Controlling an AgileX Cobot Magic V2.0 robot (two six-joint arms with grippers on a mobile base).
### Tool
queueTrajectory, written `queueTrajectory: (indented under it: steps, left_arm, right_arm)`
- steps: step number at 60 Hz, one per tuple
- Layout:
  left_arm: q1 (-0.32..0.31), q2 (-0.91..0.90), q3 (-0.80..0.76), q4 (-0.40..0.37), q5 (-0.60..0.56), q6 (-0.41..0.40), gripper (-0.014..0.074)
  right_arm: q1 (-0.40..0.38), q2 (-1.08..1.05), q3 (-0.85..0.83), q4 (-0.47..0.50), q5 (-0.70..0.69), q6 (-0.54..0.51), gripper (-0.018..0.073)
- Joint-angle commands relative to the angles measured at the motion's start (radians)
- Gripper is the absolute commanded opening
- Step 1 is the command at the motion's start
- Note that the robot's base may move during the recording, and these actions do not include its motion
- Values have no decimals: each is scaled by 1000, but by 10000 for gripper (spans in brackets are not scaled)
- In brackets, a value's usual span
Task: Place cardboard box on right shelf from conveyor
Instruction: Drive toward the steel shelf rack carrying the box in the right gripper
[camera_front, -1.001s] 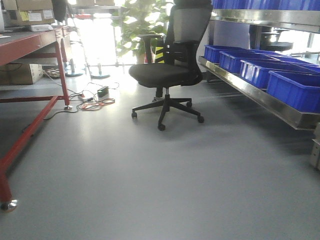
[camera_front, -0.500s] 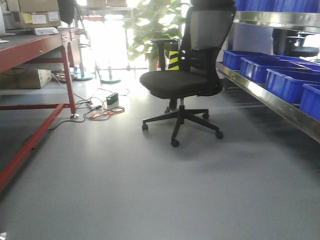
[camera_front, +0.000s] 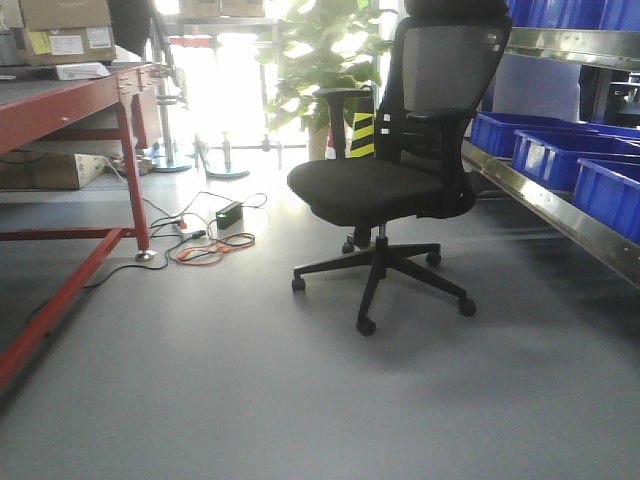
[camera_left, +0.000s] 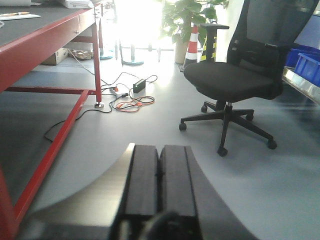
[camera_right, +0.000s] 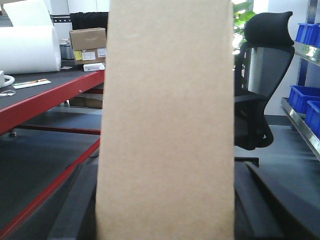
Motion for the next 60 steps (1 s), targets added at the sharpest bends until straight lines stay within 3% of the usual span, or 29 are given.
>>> queueTrajectory:
  steps: [1, 60]
  left_arm:
    - [1, -17, 8, -6, -86, 0, -116]
    - [1, -17, 8, -6, -86, 0, -116]
  right_arm:
    - [-5, 18, -24, -24, -107, -12, 150]
    - [-5, 18, -24, -24, -105, -12, 150]
